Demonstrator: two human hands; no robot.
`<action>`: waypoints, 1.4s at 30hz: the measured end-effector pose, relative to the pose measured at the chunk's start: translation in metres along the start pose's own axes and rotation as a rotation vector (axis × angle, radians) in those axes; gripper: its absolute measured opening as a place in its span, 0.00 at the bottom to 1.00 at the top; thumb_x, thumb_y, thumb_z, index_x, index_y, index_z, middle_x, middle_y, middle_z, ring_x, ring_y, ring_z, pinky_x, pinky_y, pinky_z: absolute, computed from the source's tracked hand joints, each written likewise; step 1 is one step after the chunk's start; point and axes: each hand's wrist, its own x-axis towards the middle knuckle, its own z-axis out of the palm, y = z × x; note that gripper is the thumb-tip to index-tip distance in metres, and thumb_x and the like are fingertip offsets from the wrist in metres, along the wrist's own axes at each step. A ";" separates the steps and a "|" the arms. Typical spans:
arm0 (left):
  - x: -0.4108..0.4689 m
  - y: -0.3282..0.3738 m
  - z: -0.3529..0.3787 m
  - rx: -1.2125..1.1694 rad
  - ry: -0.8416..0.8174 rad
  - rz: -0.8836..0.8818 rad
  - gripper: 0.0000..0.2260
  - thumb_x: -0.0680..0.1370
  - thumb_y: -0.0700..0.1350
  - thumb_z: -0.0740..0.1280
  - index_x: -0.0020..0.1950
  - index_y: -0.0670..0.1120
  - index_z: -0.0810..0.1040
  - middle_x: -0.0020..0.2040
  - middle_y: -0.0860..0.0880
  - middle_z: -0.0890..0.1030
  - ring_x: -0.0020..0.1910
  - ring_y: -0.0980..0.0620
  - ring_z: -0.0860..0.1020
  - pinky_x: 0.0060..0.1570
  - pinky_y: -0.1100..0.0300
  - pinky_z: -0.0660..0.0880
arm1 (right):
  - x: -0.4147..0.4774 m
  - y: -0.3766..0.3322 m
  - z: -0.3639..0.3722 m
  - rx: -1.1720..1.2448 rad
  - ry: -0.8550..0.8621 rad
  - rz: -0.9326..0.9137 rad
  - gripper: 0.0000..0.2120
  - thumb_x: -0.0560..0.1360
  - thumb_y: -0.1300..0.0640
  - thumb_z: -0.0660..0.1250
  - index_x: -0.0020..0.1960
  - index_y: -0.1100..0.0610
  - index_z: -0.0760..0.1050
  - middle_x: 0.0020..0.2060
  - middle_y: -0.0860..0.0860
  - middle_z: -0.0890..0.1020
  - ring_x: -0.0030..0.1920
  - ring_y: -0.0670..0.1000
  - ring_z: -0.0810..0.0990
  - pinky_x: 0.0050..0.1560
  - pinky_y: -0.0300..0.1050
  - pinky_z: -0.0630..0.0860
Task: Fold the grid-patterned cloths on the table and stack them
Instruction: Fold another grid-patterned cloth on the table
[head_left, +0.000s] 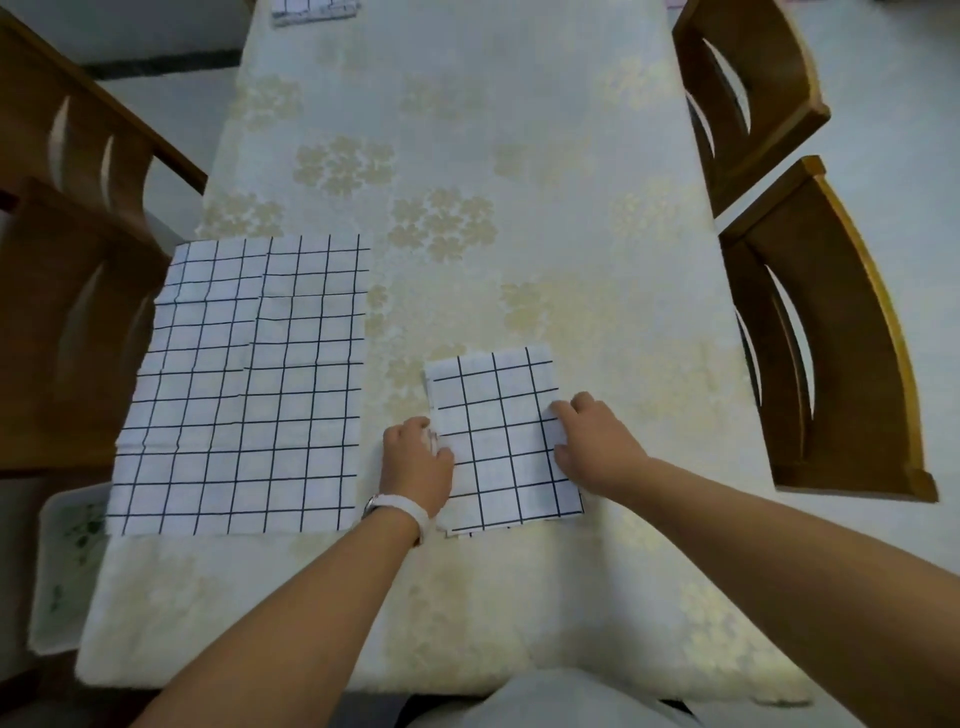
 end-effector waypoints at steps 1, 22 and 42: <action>0.003 0.002 0.000 -0.054 0.012 -0.070 0.19 0.77 0.44 0.65 0.68 0.45 0.70 0.65 0.44 0.68 0.54 0.46 0.75 0.58 0.53 0.74 | -0.002 -0.003 0.002 0.084 0.004 0.047 0.22 0.76 0.58 0.61 0.69 0.56 0.65 0.61 0.57 0.70 0.59 0.59 0.70 0.56 0.53 0.73; 0.090 0.045 -0.024 0.632 -0.110 0.455 0.28 0.76 0.54 0.66 0.73 0.49 0.62 0.70 0.46 0.67 0.66 0.44 0.67 0.62 0.48 0.68 | 0.073 -0.027 -0.035 -0.098 0.116 -0.154 0.30 0.75 0.58 0.63 0.75 0.56 0.59 0.73 0.56 0.62 0.69 0.59 0.64 0.63 0.55 0.68; 0.053 0.054 -0.050 0.608 -0.018 0.765 0.08 0.78 0.47 0.61 0.46 0.49 0.79 0.40 0.51 0.77 0.40 0.48 0.75 0.38 0.56 0.65 | 0.048 -0.035 -0.075 -0.275 0.111 -0.400 0.05 0.75 0.60 0.59 0.47 0.58 0.73 0.39 0.51 0.71 0.39 0.56 0.74 0.36 0.46 0.66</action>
